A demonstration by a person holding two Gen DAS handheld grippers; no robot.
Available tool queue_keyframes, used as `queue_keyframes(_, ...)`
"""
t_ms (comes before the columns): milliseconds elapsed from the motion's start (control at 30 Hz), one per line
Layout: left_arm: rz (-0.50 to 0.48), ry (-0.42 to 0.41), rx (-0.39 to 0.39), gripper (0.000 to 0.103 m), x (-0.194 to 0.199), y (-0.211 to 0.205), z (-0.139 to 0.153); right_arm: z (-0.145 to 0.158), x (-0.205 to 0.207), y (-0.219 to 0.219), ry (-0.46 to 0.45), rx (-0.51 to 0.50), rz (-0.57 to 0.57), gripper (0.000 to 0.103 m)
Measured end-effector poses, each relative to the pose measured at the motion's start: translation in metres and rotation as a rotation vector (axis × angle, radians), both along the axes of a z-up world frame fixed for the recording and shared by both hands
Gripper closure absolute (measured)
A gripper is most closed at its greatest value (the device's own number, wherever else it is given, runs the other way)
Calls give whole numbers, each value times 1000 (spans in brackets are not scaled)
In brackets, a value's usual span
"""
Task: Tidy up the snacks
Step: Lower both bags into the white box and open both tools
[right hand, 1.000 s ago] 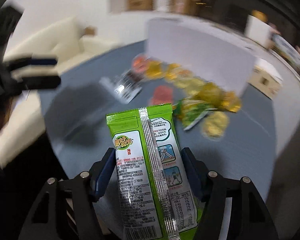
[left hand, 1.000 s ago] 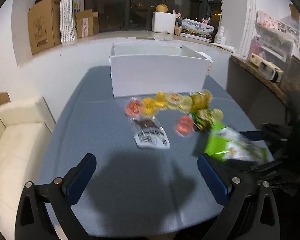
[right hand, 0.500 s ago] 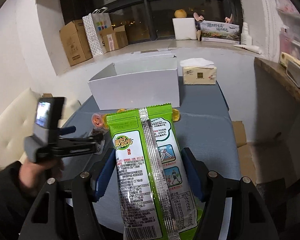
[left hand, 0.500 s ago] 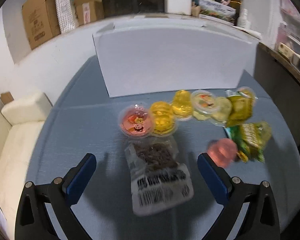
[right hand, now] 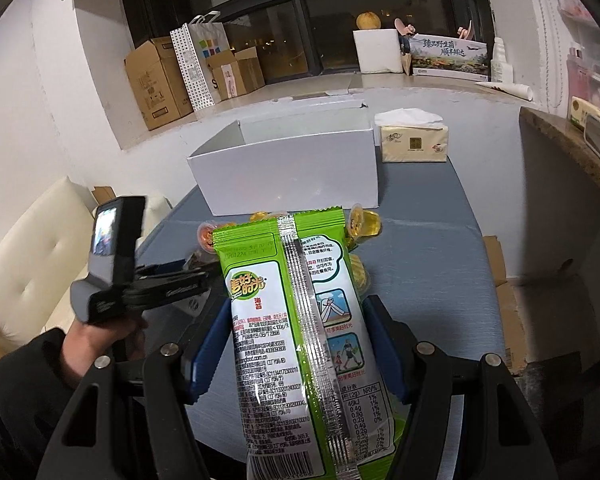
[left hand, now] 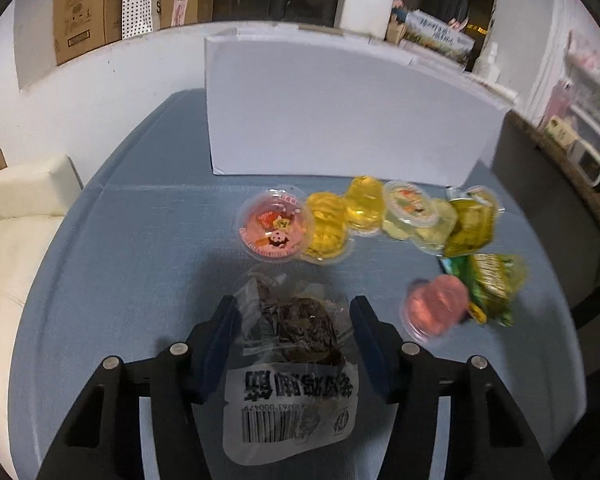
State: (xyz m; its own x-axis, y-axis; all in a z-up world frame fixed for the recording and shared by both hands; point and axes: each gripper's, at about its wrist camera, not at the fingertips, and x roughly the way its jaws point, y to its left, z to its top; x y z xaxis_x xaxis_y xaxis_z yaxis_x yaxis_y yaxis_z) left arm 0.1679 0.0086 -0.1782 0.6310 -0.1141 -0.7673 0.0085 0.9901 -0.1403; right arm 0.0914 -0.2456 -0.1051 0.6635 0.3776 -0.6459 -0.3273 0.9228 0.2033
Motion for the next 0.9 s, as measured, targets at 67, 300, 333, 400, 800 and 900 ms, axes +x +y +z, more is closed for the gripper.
queue_keyframes(67,-19,-37,-20,41,-15,3,12,0,1,2,-1,5,7,32)
queue_keyframes(300,-58,-185,-35,41,-38,3,76,11,18,11,-24,23,1,32)
queue_keyframes(333,-65,-204,-36,41,-35,4,87,16,23,12,-33,28,1,32)
queue_keyframes(400,-70,-239,-32,41,-22,1,106,28,35,16,-57,31,6,32)
queue_keyframes(800,-81,-302,-25,41,120,7,174,82,192,40,-77,130,-33,32)
queue_keyframes(900,-81,-242,-26,41,163,7,159,78,237,47,-42,111,-51,32)
